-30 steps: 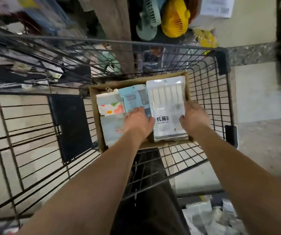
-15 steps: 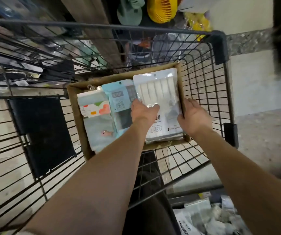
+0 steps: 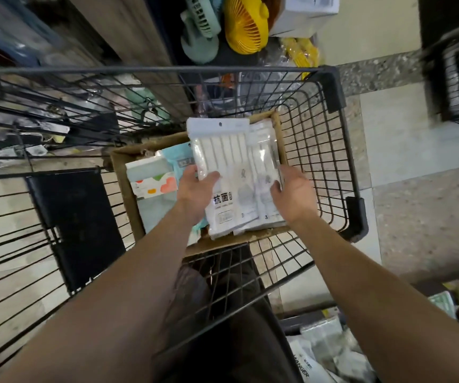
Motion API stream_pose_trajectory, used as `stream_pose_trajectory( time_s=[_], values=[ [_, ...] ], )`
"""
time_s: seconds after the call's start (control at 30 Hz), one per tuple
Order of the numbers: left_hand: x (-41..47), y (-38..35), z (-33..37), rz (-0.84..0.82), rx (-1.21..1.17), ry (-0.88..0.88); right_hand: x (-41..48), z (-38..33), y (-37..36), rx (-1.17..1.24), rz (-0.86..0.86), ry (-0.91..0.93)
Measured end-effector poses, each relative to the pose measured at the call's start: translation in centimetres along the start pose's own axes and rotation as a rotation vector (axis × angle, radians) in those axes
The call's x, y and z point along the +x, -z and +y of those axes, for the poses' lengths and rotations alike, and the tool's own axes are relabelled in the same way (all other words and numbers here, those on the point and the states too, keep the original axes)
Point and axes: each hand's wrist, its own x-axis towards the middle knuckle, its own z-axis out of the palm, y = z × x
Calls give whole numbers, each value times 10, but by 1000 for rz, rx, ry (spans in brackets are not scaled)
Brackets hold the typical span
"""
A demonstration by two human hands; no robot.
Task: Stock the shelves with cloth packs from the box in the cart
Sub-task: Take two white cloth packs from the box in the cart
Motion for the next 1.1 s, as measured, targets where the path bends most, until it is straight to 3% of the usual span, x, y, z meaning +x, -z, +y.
stream_pose_trajectory(
  time_s=[0.37,0.6,0.8,1.1],
  values=[
    [25,87,-16,26,-87,47,36,-3,-55,129,-138,-258],
    [36,90,-31,6,-164,90,43,8,-70,198,-40,-253],
    [40,99,-47,-6,-178,115,47,3,-75,103,-47,-265],
    [36,104,-48,-39,-159,100,57,-7,-69,-126,-223,-337]
  ],
)
